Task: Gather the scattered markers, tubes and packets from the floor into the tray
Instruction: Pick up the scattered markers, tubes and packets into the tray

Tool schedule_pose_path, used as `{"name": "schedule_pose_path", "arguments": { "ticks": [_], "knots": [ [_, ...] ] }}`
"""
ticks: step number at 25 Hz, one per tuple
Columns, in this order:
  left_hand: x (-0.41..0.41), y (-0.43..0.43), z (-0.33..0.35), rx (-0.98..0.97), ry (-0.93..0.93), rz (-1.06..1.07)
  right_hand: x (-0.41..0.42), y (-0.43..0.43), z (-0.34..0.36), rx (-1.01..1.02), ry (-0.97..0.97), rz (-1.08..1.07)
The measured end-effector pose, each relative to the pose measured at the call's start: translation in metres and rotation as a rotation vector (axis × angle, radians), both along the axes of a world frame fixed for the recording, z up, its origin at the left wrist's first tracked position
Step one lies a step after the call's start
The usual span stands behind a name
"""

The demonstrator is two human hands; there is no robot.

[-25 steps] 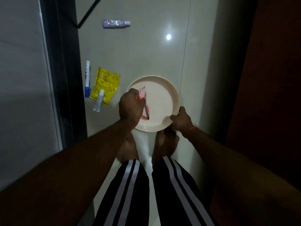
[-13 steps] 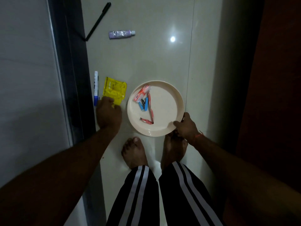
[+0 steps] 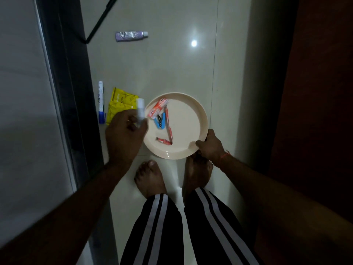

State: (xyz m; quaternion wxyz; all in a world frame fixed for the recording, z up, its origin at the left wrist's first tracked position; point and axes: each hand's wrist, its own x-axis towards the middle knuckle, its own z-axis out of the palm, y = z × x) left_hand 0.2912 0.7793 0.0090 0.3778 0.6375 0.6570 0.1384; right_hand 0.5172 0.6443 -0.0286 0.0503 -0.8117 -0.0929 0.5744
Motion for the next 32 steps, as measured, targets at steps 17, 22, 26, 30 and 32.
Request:
{"name": "schedule_pose_path", "arguments": {
  "ticks": [17,22,26,30,32],
  "knots": [
    [0.048,0.031,-0.008,0.046,0.431,-0.583,0.007,0.000,0.001,0.015,0.028,0.013],
    [-0.011,0.060,-0.034,-0.038,0.561,-0.324,0.006,-0.002,-0.006,0.015,-0.011,0.033],
    [-0.016,0.059,-0.056,-0.259,0.636,-0.217,0.006,-0.005,-0.011,0.037,-0.024,0.023],
    [-0.028,0.063,-0.049,-0.282,0.415,-0.097,0.005,-0.003,-0.006,0.029,-0.007,0.028],
    [-0.034,0.057,-0.038,-0.306,0.299,0.001,0.007,-0.001,-0.002,0.025,-0.002,0.036]
  ]
}}
